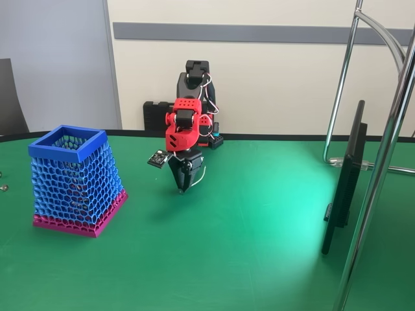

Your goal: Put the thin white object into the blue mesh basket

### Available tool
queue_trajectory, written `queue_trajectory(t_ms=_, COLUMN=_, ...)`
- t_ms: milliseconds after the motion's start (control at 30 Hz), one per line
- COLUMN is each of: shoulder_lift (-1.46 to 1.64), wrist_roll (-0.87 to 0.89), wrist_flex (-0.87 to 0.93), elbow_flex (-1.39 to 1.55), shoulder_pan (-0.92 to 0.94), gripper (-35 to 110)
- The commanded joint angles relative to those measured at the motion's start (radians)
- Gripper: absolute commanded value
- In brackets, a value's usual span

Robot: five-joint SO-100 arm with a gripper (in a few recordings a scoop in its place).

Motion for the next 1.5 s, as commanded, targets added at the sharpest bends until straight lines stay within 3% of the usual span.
queue_trajectory(t_ms=0, shoulder_lift=0.008, wrist_roll=0.029, wrist_flex=0.003, elbow_flex=-0.094, shoulder_pan=0.0, gripper=1)
queue_trajectory(t_ms=167, shoulder_lift=0.032, wrist_roll=0.061, wrist_flex=-0.051, elbow_flex=-0.235, shoulder_pan=0.003, gripper=1)
queue_trajectory(t_ms=333, shoulder_lift=0.121, wrist_roll=0.026, wrist_flex=-0.247, elbow_flex=-0.272, shoulder_pan=0.02, gripper=1)
queue_trajectory(t_ms=867, shoulder_lift=0.385, wrist_roll=-0.4, wrist_flex=-1.115, elbow_flex=-0.005, shoulder_pan=0.143, gripper=0)
queue_trajectory(t_ms=1467, shoulder_lift=0.445, wrist_roll=-0.434, wrist_flex=-1.163, elbow_flex=-0.094, shoulder_pan=0.189, gripper=1)
